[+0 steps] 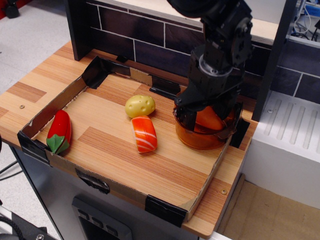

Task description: Take carrot out of pot

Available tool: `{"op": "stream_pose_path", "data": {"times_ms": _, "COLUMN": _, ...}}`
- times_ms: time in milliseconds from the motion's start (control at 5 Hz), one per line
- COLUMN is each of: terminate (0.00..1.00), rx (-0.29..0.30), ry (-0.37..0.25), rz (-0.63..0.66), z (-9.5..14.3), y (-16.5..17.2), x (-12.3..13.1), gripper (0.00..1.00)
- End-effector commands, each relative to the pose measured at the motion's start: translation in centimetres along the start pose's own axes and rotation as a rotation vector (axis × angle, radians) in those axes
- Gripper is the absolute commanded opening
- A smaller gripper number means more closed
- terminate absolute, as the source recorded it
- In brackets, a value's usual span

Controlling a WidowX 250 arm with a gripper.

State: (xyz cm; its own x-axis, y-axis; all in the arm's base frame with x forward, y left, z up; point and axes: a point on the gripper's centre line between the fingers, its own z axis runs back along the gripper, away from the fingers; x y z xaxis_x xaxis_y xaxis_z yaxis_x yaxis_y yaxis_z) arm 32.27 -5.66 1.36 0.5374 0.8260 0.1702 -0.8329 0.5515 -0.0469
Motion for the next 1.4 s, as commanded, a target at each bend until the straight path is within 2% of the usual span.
{"op": "stream_pose_path", "data": {"times_ms": 0, "terminate": 0.0, "rx": -0.037, "ry": -0.008, "rz": 0.009, "z": 0.6, "y": -1.1, "x": 0.6, "gripper": 0.0}}
{"op": "stream_pose_path", "data": {"times_ms": 200, "terminate": 0.0, "rx": -0.044, "ry": 0.004, "rz": 0.014, "z": 0.8, "y": -0.9, "x": 0.7, "gripper": 0.0}}
{"op": "stream_pose_path", "data": {"times_ms": 400, "terminate": 0.0, "rx": -0.082, "ry": -0.012, "rz": 0.018, "z": 2.2, "y": -0.8, "x": 0.9, "gripper": 0.0}}
{"op": "stream_pose_path", "data": {"times_ms": 600, "terminate": 0.0, "rx": -0.211, "ry": -0.099, "rz": 0.045, "z": 5.7, "y": -0.7, "x": 1.4, "gripper": 0.0}}
{"op": "stream_pose_path", "data": {"times_ms": 800, "terminate": 0.0, "rx": -0.31, "ry": -0.149, "rz": 0.042, "z": 8.5, "y": 0.4, "x": 1.0, "gripper": 0.0}}
{"op": "stream_pose_path", "data": {"times_ms": 1000, "terminate": 0.0, "rx": -0.303, "ry": -0.073, "rz": -0.028, "z": 9.3, "y": 2.8, "x": -0.4, "gripper": 0.0}}
{"op": "stream_pose_path", "data": {"times_ms": 1200, "terminate": 0.0, "rx": -0.267, "ry": 0.0, "rz": -0.133, "z": 8.8, "y": 5.5, "x": -2.4, "gripper": 0.0}}
